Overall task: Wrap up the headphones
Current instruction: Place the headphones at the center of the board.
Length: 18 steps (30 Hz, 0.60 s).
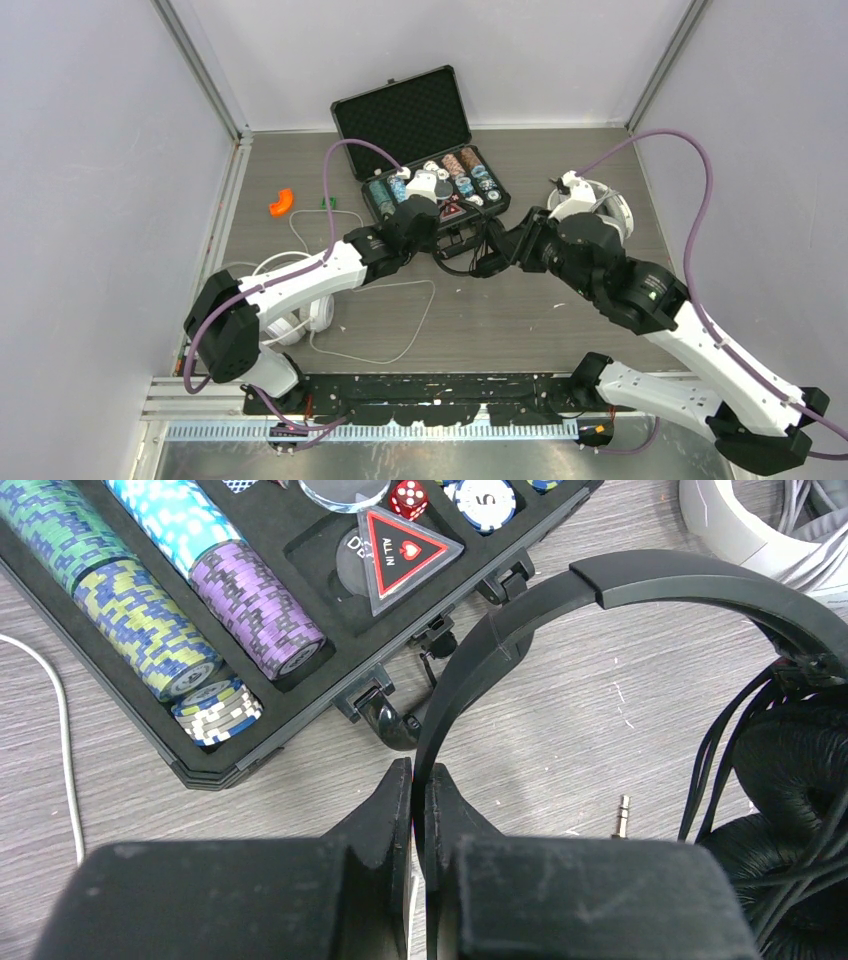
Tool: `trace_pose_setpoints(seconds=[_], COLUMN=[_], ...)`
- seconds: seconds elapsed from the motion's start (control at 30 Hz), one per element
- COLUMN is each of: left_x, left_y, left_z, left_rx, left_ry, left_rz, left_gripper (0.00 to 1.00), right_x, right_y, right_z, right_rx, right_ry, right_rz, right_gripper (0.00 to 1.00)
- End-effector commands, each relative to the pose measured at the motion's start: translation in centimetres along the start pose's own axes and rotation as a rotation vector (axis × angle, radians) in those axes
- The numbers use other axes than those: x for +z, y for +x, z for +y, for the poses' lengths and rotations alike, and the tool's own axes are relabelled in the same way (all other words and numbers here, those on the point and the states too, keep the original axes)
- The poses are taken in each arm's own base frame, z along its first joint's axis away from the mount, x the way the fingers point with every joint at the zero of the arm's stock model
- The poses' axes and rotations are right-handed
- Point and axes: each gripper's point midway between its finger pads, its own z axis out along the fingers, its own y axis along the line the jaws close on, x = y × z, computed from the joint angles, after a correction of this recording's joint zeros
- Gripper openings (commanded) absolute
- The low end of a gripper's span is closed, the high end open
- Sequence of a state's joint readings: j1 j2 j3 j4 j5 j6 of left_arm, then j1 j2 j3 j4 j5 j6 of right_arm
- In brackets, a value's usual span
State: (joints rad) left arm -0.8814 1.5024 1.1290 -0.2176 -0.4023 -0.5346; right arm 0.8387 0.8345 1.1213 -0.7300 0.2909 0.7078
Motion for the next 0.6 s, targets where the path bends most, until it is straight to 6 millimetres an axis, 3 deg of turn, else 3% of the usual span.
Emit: trace_pose_setpoints(seconds=[0.0, 0.13, 0.43, 0.57], left_x=[-1.5, -1.4, -1.3, -1.4], left_y=[-5.3, -5.4, -5.3, -5.3], left_z=[-1.7, -1.9, -2.2, -2.1], left_rx=[-0.067, -0.065, -0.079, -0.083], left_ry=[0.055, 0.059, 0.065, 0.064], left_rz=[-0.142, -0.134, -0.129, -0.126], left_gripper=[0.00, 0.00, 0.00, 0.00], right_x=[2.2, 4.4, 8.0, 9.4], right_y=[-2.9, -1.5, 1.0, 1.8], right_z=[1.0, 1.1, 3.7, 3.3], right_rx=[-0.008, -0.033, -0.077, -0.113], right_ry=[0.034, 0.056, -0.023, 0.009], right_rz=[-0.110, -0.061, 0.017, 0.034], right_gripper=[0.36, 0.33, 0.26, 0.25])
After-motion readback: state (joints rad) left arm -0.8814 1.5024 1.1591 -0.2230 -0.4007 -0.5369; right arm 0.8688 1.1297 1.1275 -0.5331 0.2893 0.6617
